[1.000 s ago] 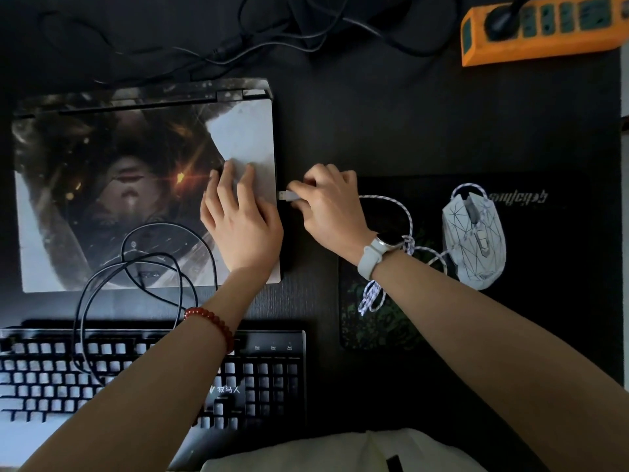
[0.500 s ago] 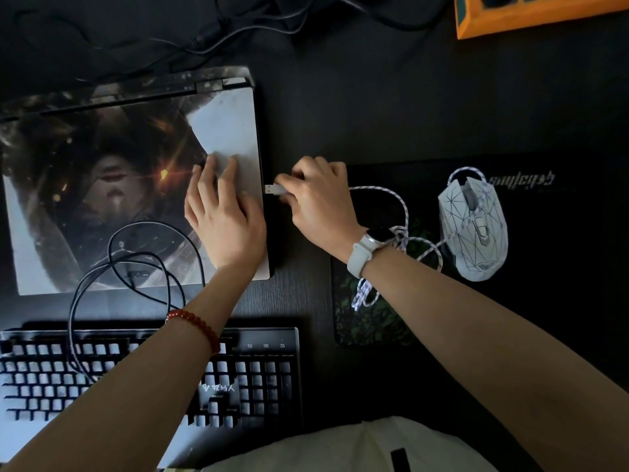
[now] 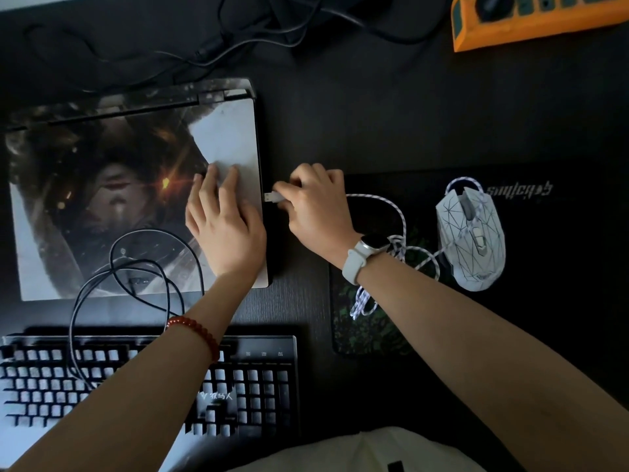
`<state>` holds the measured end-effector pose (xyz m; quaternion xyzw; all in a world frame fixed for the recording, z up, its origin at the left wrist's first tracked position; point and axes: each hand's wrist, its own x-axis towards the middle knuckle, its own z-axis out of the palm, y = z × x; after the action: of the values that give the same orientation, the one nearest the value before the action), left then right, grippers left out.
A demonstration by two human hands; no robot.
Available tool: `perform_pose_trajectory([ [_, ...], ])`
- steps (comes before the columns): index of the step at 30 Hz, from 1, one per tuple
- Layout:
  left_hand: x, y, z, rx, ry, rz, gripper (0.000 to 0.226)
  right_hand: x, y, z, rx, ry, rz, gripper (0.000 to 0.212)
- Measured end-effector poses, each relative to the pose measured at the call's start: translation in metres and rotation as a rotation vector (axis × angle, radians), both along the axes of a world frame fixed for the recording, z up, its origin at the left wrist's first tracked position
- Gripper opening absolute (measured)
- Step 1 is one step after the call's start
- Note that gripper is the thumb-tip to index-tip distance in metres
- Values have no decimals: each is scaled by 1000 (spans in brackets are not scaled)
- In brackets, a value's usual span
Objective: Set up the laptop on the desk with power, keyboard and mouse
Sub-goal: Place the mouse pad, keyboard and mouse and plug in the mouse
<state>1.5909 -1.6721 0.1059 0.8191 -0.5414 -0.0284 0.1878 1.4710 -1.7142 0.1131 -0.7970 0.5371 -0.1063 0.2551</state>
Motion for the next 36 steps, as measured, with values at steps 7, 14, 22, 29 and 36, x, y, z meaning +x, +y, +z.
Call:
perform_pose_trajectory([
  [7, 1, 0, 1, -25, 1, -12, 44, -11, -6, 3, 18, -4, -3, 24],
  [14, 2, 1, -1, -17, -4, -24, 44, -4, -9, 5, 124, -149, -82, 13],
  [22, 1, 0, 3, 0, 5, -25, 44, -4, -3, 6, 113, -142, -69, 13],
  [29, -1, 0, 6, 7, 12, -25, 44, -3, 10, 2, 56, -93, -6, 18],
  [36, 0, 0, 6, 14, 10, -29, 44, -2, 10, 0, -16, -62, -29, 19],
])
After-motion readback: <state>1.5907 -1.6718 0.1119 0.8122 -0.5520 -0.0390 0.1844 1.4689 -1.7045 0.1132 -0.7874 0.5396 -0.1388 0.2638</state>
